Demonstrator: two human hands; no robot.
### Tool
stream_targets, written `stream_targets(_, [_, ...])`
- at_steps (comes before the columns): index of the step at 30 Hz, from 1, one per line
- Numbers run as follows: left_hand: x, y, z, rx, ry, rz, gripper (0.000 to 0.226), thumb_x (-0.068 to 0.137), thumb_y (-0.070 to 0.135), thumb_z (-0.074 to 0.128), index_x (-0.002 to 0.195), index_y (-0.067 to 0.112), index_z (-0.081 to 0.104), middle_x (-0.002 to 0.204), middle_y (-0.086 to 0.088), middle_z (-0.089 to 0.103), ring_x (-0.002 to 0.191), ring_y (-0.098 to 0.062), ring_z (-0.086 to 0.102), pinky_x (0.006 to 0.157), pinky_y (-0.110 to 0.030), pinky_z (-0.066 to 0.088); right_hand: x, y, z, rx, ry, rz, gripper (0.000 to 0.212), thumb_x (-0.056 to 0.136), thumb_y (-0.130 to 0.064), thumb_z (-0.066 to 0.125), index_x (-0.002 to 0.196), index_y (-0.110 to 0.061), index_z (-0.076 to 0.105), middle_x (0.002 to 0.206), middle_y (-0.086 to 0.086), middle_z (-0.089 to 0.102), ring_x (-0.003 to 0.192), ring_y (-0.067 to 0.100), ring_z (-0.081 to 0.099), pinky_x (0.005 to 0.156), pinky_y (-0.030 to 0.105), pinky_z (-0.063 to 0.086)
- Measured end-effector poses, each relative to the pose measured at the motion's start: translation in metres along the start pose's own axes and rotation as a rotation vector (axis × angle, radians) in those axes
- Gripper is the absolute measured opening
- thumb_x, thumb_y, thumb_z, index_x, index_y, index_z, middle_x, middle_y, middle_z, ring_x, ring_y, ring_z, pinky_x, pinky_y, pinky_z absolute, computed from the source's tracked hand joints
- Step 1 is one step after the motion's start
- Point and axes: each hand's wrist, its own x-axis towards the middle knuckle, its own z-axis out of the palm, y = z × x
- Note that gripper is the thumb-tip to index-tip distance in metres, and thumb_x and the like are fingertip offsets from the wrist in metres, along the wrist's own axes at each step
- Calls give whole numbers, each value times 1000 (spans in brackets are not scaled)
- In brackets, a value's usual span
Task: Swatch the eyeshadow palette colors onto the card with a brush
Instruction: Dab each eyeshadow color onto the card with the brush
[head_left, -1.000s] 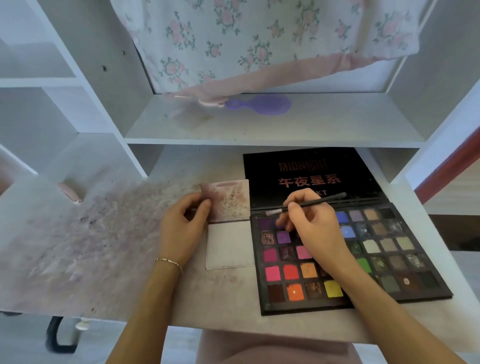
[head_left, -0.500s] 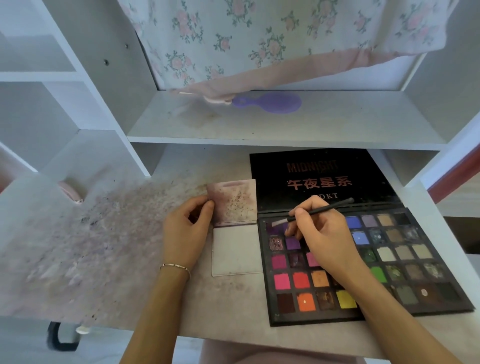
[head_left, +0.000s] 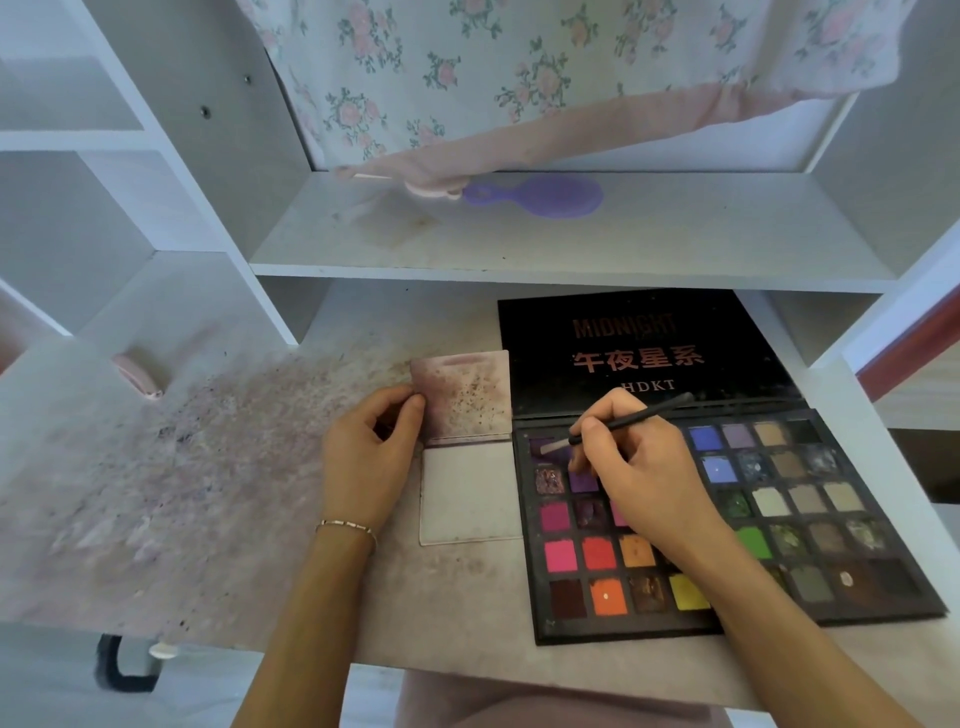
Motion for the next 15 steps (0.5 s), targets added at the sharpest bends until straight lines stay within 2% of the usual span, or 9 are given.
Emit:
stream_targets(5, [0,1,-1,9,-8,6,14,85,11,58,88,22,66,76,9,63,74,-3,59,71,-15,48,0,-1,0,-3,15,-19,17,89,-14,46,74,-21,51,63,-3,62,59,10,58,56,23,46])
stream_targets(11, [0,2,-1,10,-14,-11,12,85,12,58,89,16,68,78,7,65,74,-4,58,71,-15,47,0,-1,0,8,30,-1,17,89,-13,46,74,-18,52,59,-1,60,59,7,58,56,21,47])
stream_targets(15, [0,2,-1,-1,-10,-13,12,85,12,58,89,14,69,78,9,65,74,-1,58,70,-10,46,1,-4,-1,59,17,18,19,89,-10,45,73,-16,53,61,-3,62,58,24,55,54,33,45])
